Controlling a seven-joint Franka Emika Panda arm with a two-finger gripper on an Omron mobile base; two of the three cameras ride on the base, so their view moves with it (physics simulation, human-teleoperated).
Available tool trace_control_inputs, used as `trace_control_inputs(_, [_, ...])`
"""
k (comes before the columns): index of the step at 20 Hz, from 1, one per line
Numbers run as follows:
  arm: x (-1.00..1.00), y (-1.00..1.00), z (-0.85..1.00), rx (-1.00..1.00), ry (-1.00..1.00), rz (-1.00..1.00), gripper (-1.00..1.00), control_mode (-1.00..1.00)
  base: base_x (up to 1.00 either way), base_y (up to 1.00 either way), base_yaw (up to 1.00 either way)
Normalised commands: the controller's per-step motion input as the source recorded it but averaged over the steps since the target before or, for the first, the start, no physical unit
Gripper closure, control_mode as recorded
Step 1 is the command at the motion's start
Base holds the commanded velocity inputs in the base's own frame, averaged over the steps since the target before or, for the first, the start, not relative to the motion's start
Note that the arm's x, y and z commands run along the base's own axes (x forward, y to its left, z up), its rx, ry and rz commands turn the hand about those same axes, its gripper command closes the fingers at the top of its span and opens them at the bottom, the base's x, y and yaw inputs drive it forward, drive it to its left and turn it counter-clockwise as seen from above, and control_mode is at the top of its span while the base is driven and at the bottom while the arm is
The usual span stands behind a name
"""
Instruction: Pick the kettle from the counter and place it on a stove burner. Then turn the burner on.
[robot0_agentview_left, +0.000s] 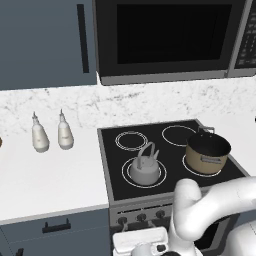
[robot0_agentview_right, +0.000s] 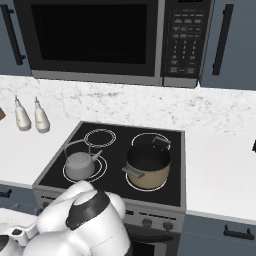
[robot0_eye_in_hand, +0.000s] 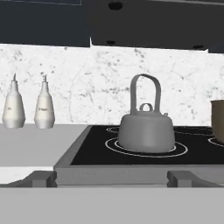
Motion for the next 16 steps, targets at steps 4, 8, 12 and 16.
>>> trace_control_inputs(4, [0.21, 0.00, -0.16, 0.00, 0.07, 0.11, -1.00, -1.00, 0.00, 0.00, 0.00])
trace_control_inputs(8, [0.17, 0.00, -0.25, 0.00, 0.03, 0.10, -1.00, -1.00, 0.00, 0.00, 0.00])
trace_control_inputs(12, [0.14, 0.00, -0.32, 0.00, 0.00, 0.09, -1.00, -1.00, 0.00, 0.00, 0.00])
trace_control_inputs(16, [0.13, 0.01, -0.34, 0.00, 0.00, 0.09, -1.00, -1.00, 0.00, 0.00, 0.00])
